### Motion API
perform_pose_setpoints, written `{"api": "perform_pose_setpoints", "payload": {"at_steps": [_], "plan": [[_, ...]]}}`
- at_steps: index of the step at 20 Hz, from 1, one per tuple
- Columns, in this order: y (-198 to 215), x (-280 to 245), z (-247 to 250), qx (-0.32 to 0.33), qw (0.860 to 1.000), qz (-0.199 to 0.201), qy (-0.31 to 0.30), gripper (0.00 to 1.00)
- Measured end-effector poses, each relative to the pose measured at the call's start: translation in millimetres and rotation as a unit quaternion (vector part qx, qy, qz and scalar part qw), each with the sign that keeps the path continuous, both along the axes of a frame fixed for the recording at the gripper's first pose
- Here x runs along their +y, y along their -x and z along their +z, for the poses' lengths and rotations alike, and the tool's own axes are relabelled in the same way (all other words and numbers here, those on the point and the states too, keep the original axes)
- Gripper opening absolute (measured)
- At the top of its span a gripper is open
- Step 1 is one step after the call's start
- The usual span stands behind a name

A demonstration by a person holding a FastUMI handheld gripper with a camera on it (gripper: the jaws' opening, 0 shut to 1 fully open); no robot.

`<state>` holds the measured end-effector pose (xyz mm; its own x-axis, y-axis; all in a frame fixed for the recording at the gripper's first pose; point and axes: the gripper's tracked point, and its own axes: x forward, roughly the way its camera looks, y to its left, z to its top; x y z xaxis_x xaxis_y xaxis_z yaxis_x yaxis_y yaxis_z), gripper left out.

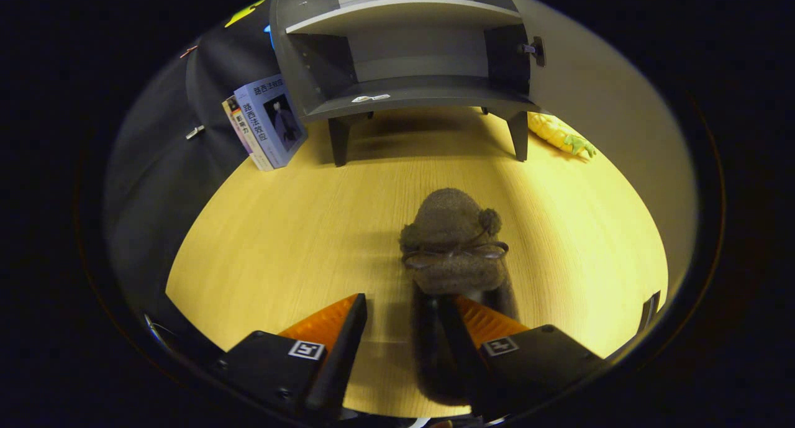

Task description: Open the shoe cabinet door, grab the shoes and put them into the shoe cabinet, then close the shoe cabinet door.

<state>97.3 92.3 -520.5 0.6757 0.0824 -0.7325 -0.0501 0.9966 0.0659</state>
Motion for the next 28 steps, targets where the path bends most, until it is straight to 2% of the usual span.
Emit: {"api": "perform_pose_setpoints", "payload": {"at_steps": [3,6,7,8,11,14,22,28], "plan": [[-29,-13,-8,-0.043,0.998,-0.027,0.034,0.58],[-33,-11,-5,-0.062,0.996,-0.053,0.024,0.35],[-46,-14,-9,-0.059,0.996,-0.056,0.024,0.24],[-39,-12,-3,-0.055,0.997,-0.053,0.021,0.13],[-36,-11,5,-0.053,0.998,-0.044,0.013,0.13],[-28,-8,41,-0.061,0.998,-0.03,0.002,0.13],[-16,-12,183,-0.089,0.996,-0.019,0.0,0.13],[-57,-4,295,-0.112,0.993,-0.019,-0.032,0.13]]}}
